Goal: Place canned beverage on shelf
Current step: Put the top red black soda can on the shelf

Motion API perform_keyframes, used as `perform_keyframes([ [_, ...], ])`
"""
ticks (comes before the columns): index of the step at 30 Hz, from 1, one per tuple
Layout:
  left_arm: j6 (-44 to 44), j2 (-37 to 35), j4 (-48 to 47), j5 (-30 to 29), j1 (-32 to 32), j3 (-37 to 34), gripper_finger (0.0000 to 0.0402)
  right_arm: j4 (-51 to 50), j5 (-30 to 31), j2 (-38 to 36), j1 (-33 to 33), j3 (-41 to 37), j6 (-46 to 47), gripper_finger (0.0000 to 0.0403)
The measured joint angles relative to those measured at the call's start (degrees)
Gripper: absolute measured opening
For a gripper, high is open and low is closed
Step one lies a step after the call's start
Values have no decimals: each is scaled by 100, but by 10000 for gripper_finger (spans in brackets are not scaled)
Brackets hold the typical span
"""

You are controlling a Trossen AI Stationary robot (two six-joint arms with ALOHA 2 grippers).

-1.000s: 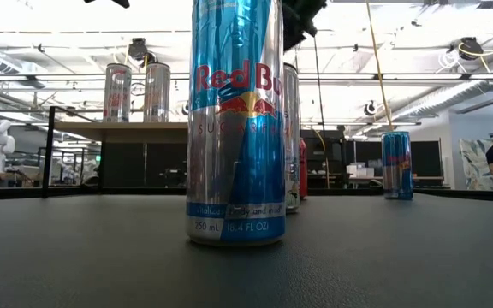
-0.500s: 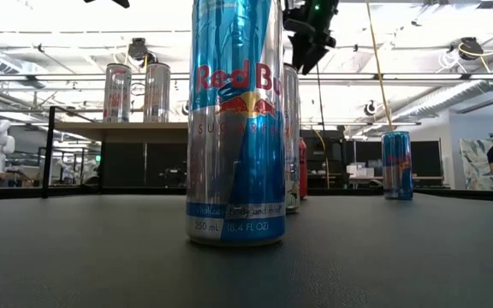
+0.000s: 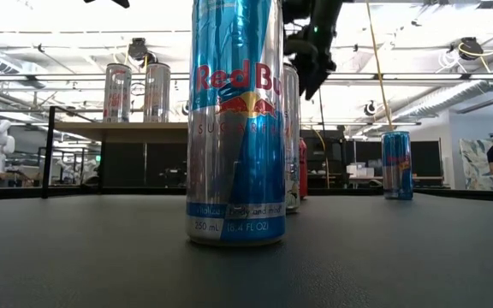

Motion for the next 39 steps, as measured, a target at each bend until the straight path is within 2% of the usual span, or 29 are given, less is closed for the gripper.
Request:
perform_keyframes([
  [4,0,0,0,0,-2,0,1,540,-60,0,0,-570,-66,258],
  [8,2,0,1,0,-1,0,1,998,-607,2,0,-980,-92,258],
  [14,0,0,15,0,-1,0,1,1517,-911,2,0,-1427,6,258],
  [25,0,0,15,0,-2,2,1,2177,-894,0,-31,-1869,54,258],
  [33,0,0,13,0,0,0,1,2222,-868,135,-33,-1877,52,258],
  [39,0,0,13,0,-1,0,1,2387,-634,293,-35,-1856,28,258],
])
